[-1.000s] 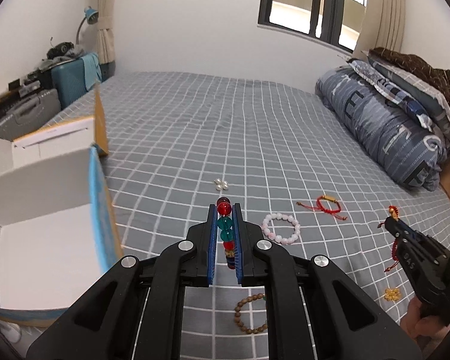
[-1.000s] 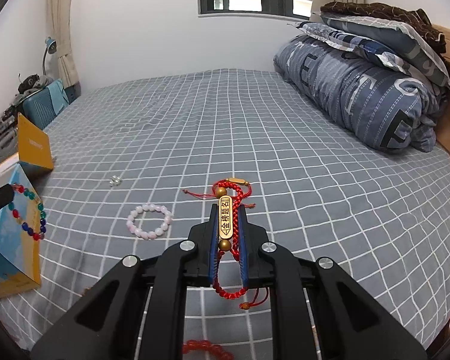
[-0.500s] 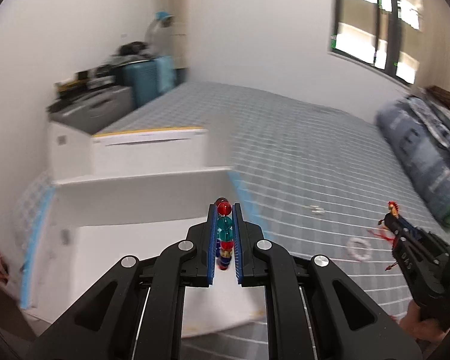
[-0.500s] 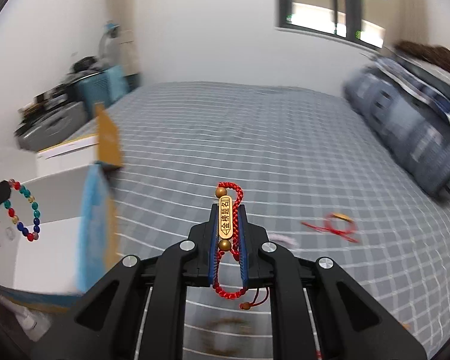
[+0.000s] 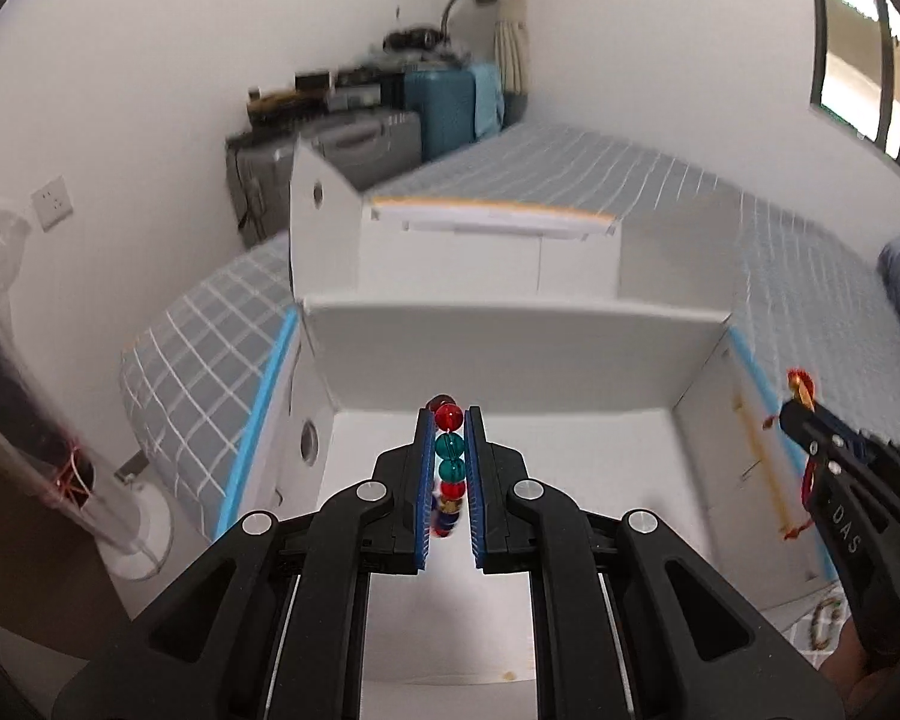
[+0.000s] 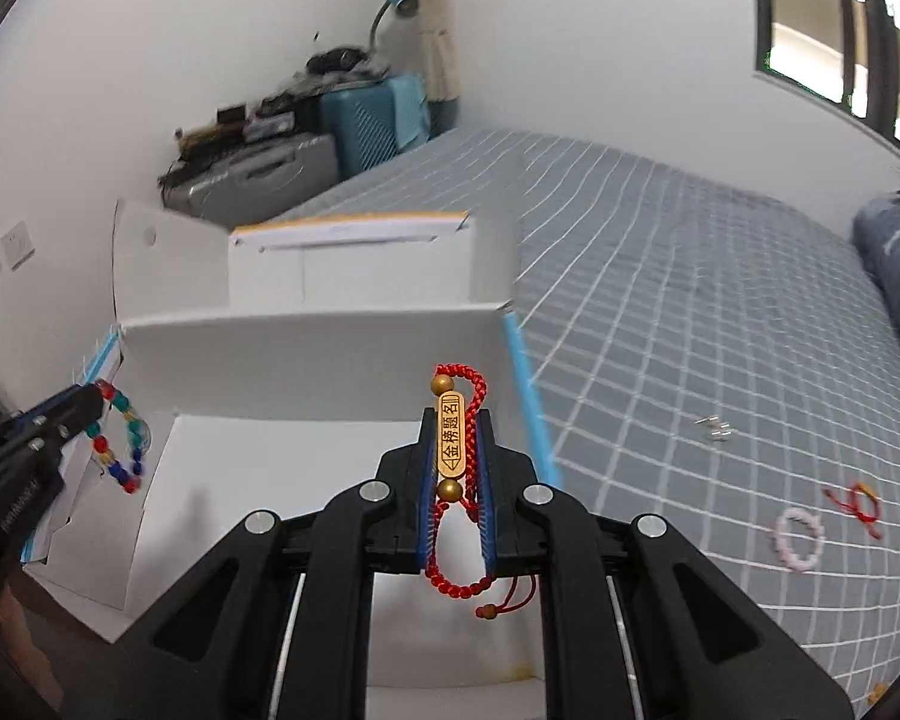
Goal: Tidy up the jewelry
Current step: 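Carry both held bracelets over the white cardboard box, then open both tools to drop the bracelets into the box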
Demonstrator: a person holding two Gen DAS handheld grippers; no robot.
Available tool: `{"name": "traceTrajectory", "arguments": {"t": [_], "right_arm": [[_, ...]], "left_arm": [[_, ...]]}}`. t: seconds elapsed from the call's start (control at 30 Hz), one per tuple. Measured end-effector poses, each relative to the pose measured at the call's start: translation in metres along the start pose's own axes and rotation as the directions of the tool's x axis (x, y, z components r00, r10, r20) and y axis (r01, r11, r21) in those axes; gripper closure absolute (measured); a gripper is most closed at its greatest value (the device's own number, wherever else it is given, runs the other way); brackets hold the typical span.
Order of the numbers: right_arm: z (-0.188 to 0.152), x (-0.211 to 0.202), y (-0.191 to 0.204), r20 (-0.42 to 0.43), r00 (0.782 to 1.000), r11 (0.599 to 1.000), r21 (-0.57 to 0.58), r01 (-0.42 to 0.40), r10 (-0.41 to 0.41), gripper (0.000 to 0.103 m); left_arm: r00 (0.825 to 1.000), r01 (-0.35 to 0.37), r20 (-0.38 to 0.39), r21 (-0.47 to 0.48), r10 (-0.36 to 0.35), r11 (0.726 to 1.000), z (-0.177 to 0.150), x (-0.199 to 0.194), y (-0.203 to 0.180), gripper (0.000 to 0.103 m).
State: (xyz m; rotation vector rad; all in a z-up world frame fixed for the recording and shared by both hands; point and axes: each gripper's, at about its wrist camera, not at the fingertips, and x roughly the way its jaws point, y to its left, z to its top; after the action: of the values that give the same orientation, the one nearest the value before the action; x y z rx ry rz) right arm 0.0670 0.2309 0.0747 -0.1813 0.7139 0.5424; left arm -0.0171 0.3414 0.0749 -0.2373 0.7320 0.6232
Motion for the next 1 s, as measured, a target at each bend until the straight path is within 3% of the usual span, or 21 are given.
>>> {"name": "traceTrajectory", "arguments": {"t": [0.1, 0.2, 0.37, 0.8, 0.83, 0.9, 0.97, 1.0], "right_arm": [[0.001, 0.021, 0.006, -0.062, 0.998, 1.000, -0.004, -0.007, 0.007, 0.093], [0.001, 0.045, 0.011, -0.171, 0.984, 0.998, -0.001, 0.058, -0.058, 0.093], [-0.003, 0.066, 0.007, -0.274, 0.961, 0.999, 0.026, 0.036, -0.028, 0.093], [-0.007, 0.075, 0.010, -0.307, 0.952, 1.000, 0.012, 0.025, -0.020, 0.090], [-0.007, 0.075, 0.010, -0.308, 0.951, 1.000, 0.017, 0.022, -0.016, 0.090], [-0.007, 0.073, 0.010, -0.307, 0.952, 1.000, 0.021, 0.018, -0.011, 0.086], [-0.007, 0.069, 0.009, -0.296, 0.955, 1.000, 0.028, -0.001, 0.009, 0.060], [-0.006, 0.065, 0.008, -0.283, 0.959, 0.999, 0.038, -0.011, 0.022, 0.054]], "left_arm": [[0.998, 0.013, -0.067, 0.003, -0.013, 1.000, -0.007, 0.018, 0.007, 0.094], [0.990, 0.007, -0.143, 0.003, -0.006, 1.000, -0.011, 0.039, 0.008, 0.094], [0.970, 0.023, -0.242, 0.004, -0.021, 1.000, -0.018, 0.057, 0.009, 0.093], [0.971, -0.006, -0.239, 0.018, 0.010, 1.000, -0.020, 0.060, 0.008, 0.092], [0.971, -0.008, -0.237, 0.017, 0.012, 1.000, -0.019, 0.060, 0.008, 0.089], [0.973, -0.010, -0.231, 0.018, 0.013, 1.000, -0.019, 0.056, 0.008, 0.069], [0.977, -0.008, -0.211, 0.020, 0.012, 1.000, -0.018, 0.051, 0.008, 0.051], [0.979, -0.011, -0.204, 0.025, 0.016, 1.000, -0.017, 0.049, 0.007, 0.043]]}}
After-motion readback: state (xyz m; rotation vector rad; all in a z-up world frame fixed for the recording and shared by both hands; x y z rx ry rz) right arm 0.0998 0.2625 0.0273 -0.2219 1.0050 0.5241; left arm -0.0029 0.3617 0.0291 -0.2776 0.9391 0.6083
